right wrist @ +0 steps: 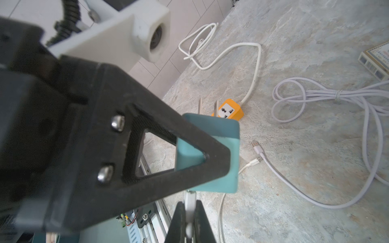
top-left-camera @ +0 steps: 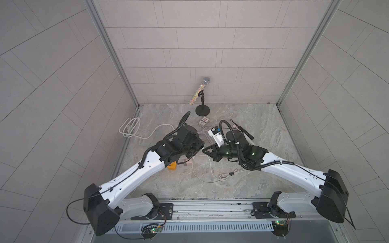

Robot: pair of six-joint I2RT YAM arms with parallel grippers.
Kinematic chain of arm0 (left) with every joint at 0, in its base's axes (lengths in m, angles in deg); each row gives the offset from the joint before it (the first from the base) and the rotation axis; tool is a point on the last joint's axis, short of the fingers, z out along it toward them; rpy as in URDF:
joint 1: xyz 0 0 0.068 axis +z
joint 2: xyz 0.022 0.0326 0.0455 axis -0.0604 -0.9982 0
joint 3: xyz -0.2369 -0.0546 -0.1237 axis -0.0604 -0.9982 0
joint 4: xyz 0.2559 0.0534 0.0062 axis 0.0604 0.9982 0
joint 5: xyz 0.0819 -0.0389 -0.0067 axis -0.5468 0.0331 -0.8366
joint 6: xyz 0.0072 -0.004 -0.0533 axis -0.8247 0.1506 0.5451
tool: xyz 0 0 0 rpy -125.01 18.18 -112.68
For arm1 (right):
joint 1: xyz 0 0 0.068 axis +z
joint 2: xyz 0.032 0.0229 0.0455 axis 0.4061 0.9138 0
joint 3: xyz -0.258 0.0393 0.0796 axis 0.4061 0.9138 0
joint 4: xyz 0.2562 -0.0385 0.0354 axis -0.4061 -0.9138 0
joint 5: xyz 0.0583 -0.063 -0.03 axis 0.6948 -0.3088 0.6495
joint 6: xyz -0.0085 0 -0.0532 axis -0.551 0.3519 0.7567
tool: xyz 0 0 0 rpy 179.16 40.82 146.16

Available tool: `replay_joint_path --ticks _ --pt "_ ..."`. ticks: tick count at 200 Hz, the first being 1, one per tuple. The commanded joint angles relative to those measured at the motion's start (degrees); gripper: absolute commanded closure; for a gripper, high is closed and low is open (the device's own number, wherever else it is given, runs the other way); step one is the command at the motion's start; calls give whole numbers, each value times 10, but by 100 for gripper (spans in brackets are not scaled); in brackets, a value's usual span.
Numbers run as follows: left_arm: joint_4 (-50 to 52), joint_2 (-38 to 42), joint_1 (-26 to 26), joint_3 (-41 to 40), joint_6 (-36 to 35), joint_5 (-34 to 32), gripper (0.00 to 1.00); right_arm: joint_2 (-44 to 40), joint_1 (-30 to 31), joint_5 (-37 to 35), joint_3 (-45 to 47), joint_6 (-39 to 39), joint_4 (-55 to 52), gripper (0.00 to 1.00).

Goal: Charge the electric toothbrush
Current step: Insert the charging cable into the plug.

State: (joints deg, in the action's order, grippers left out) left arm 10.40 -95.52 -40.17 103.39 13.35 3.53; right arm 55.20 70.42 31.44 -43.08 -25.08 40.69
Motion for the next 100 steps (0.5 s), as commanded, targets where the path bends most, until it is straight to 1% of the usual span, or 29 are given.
replay_joint_path --ticks 1,10,30,45,52,58,70,88,100 --pt "-56 34 -23 -10 16 247 100 -30 -12 -93 -3 27 76 91" --pt "-68 41 -14 -21 24 229 100 -48 -12 -88 9 26 52 82" --pt "-132 60 -5 -62 73 195 100 -86 -12 -95 17 32 -24 65" --pt "-153 72 -2 -87 103 168 100 -122 -11 -112 17 28 -75 51" --pt "-173 76 -2 -98 117 162 100 -139 -10 -116 18 25 -86 42" --pt "-189 79 -1 -106 128 159 100 -148 -12 -126 16 20 -103 37" --pt "-185 84 -1 -107 131 149 100 -166 -17 -147 8 -8 -137 31" --pt "-159 87 0 -98 115 142 100 -174 -30 -125 -6 -56 -149 30" --pt "-168 90 1 -102 114 146 100 -176 -32 -111 -8 -77 -144 28"
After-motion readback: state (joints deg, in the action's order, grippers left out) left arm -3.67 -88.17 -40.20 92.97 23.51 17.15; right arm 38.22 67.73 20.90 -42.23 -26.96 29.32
